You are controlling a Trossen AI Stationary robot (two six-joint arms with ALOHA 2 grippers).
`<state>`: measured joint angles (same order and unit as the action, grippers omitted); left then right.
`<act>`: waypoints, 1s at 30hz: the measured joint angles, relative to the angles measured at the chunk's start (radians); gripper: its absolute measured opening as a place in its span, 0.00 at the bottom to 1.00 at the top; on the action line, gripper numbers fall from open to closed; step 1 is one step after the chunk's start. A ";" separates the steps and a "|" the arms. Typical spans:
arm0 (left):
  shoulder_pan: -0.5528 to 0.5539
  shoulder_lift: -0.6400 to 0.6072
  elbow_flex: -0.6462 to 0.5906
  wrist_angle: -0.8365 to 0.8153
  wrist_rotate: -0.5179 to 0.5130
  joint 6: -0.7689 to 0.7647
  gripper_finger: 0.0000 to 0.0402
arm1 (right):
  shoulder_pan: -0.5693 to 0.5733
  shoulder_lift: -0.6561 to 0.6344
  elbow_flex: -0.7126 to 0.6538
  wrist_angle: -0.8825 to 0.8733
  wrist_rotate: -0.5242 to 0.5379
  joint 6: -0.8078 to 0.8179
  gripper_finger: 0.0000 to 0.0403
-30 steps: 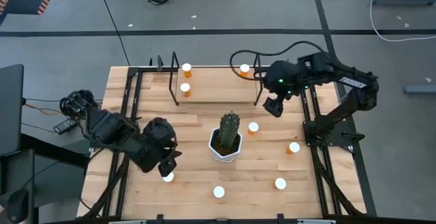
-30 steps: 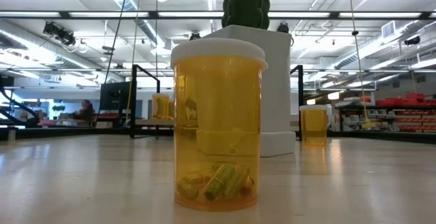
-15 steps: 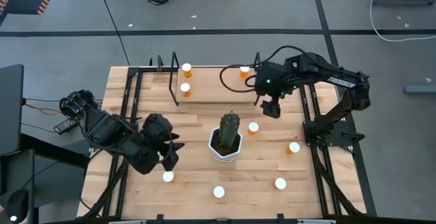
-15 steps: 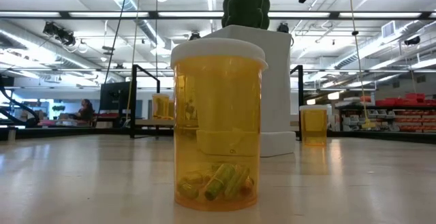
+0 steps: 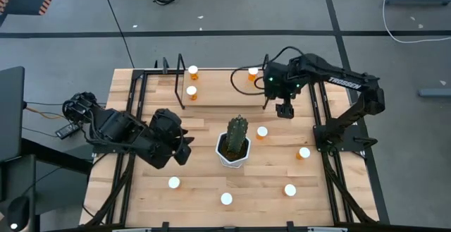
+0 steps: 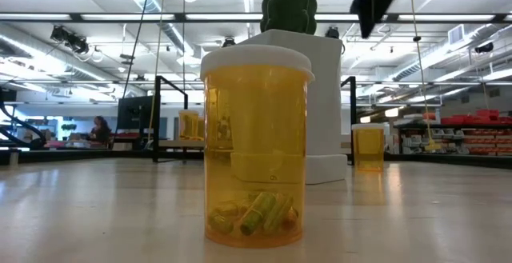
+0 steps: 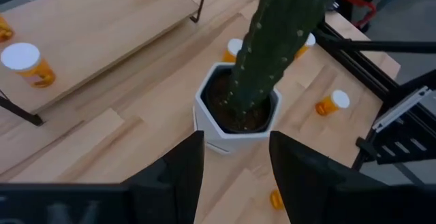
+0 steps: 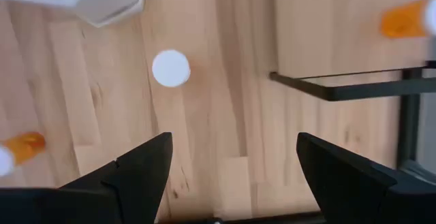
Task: Pick and place medicine bottles onto shelf by color
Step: Put the orange medicine bottle on the shelf
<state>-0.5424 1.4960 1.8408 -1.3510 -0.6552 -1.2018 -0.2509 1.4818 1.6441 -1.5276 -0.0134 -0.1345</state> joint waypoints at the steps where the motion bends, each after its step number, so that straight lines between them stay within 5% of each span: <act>1: 0.004 0.000 0.000 0.000 0.000 0.000 0.43 | -0.005 -0.009 -0.037 0.018 -0.003 -0.006 0.80; 13: 0.025 0.000 0.000 0.000 0.000 -0.018 0.43 | 0.022 -0.148 -0.422 0.295 -0.085 -0.004 0.80; 30: 0.023 0.000 0.000 0.002 0.001 -0.051 0.43 | 0.155 -0.149 -0.657 0.655 -0.032 -0.097 0.80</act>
<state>-0.5190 1.4960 1.8408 -1.3492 -0.6540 -1.2530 -0.0955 1.3323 0.9867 -0.8726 -0.0453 -0.2316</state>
